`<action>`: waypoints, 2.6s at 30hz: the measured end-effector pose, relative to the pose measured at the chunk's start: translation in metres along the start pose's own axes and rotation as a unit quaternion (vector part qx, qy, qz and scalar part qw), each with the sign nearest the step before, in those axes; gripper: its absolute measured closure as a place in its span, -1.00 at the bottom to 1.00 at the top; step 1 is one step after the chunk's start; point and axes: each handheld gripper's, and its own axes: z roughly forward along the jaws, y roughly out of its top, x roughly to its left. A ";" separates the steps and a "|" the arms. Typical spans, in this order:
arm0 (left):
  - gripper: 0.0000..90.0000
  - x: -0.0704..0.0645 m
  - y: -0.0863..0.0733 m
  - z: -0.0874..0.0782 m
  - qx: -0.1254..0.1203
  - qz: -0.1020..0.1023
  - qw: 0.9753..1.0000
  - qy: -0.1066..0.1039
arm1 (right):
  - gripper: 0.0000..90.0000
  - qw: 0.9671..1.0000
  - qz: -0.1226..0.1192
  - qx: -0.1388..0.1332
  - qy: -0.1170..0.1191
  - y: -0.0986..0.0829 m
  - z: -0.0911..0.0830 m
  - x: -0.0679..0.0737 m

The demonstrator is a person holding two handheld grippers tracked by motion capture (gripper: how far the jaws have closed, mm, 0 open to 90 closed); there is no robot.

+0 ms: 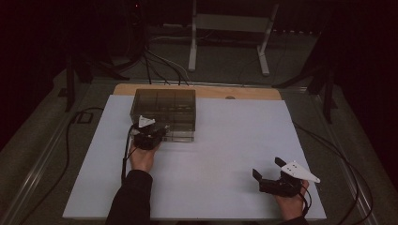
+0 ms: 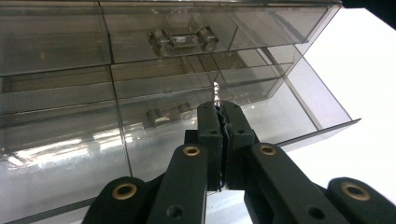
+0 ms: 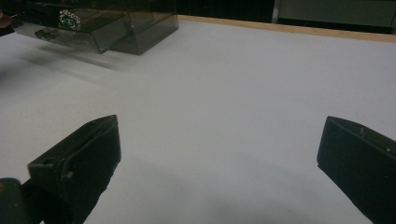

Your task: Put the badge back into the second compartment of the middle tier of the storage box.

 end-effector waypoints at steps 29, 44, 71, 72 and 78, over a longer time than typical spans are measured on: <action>0.14 0.002 0.002 -0.002 -0.005 -0.015 1.000 0.004 | -1.00 1.000 -0.002 0.001 0.000 0.000 0.000 0.001; -0.69 0.003 0.008 -0.016 -0.017 0.007 0.999 0.033 | -1.00 1.000 -0.003 0.002 0.002 0.000 0.001 0.001; -0.99 0.009 0.004 -0.066 -0.066 0.085 0.994 0.026 | -1.00 1.000 -0.002 0.002 0.004 0.000 0.000 0.002; -0.99 0.010 0.002 -0.068 -0.066 0.086 0.994 0.024 | -1.00 1.000 -0.002 0.002 0.004 0.000 0.000 0.002; -0.99 0.013 -0.008 -0.079 -0.073 0.092 0.993 0.017 | -1.00 1.000 -0.002 0.002 0.005 0.000 0.000 0.002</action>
